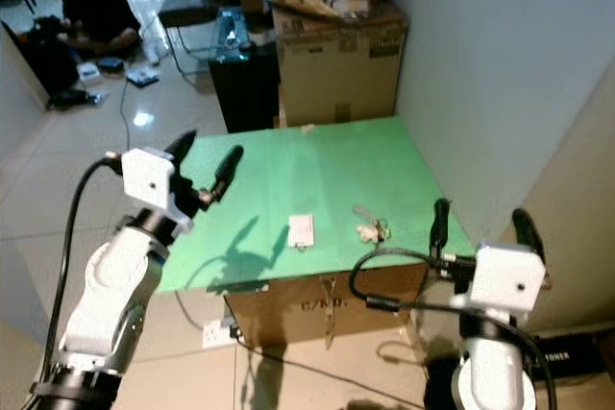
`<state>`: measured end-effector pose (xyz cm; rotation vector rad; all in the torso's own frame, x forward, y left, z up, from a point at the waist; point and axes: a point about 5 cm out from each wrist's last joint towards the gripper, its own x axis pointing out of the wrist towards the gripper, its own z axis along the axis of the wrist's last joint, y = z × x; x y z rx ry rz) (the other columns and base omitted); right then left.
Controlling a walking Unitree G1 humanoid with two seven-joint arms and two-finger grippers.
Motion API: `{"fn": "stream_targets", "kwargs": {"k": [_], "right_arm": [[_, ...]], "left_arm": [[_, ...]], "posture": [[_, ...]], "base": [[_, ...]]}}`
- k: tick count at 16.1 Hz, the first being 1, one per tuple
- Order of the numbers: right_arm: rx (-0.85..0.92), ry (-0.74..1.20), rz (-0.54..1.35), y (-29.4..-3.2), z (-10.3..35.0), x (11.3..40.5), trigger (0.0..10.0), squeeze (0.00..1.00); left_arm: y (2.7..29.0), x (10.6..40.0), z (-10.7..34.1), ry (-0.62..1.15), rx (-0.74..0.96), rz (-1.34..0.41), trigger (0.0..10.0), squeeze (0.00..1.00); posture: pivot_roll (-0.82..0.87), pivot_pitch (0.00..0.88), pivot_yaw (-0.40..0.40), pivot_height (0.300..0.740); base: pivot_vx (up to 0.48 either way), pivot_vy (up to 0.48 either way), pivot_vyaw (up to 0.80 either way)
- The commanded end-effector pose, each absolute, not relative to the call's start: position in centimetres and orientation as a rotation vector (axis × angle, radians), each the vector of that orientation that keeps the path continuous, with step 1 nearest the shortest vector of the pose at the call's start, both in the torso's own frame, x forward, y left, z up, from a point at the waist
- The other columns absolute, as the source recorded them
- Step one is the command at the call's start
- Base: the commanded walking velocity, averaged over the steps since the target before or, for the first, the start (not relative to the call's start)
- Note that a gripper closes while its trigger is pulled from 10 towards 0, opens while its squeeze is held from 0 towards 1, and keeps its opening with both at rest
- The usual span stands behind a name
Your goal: Hang keys on a hook
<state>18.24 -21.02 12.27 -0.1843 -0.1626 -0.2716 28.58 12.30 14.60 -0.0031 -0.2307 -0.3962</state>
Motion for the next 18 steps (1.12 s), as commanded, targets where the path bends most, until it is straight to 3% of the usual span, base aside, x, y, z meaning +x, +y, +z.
{"fn": "stream_targets", "kwargs": {"k": [1, 4, 6, 10, 15, 18], "right_arm": [[-0.151, -0.111, -0.292, -21.4, 11.2, 18.4, 10.0, 0.0], [-0.135, -0.087, -0.242, -20.7, 11.1, 19.5, 10.0, 0.0], [-0.027, -0.066, -0.299, -21.2, 11.6, 19.7, 10.0, 0.0], [-0.044, -0.052, -0.255, -20.9, 11.5, 20.2, 10.0, 0.0], [-0.05, -0.032, -0.221, -20.4, 11.3, 20.3, 10.0, 0.0], [-0.063, -0.019, -0.198, -19.9, 11.0, 20.1, 10.0, 0.0]], "left_arm": [[12.0, 28.6, 13.7, -0.158, -0.041, -0.415, 10.0, 0.0], [11.7, 28.5, 13.5, -0.151, -0.034, -0.401, 10.0, 0.0], [12.3, 28.7, 13.1, -0.103, -0.057, -0.351, 10.0, 0.0], [12.5, 28.6, 12.8, -0.087, -0.049, -0.333, 10.0, 0.0], [12.2, 28.9, 12.1, -0.022, -0.022, -0.363, 10.0, 0.0], [12.3, 29.4, 8.3, 0.228, -0.026, -0.368, 10.0, 0.0]], "posture": [[-0.2, 0.0, 0.108, 0.726], [-0.21, 0.0, 0.111, 0.726], [-0.21, 0.0, 0.11, 0.726], [-0.2, 0.0, 0.102, 0.726], [-0.2, 0.0, 0.104, 0.726], [-0.2, 0.0, 0.115, 0.726]], "base": [[0.48, 0.0, 0.0], [0.48, 0.0, 0.0], [0.471, 0.0, 0.0], [0.461, 0.0, 0.0], [0.0, 0.0, 0.0], [0.0, 0.0, 0.0]]}}
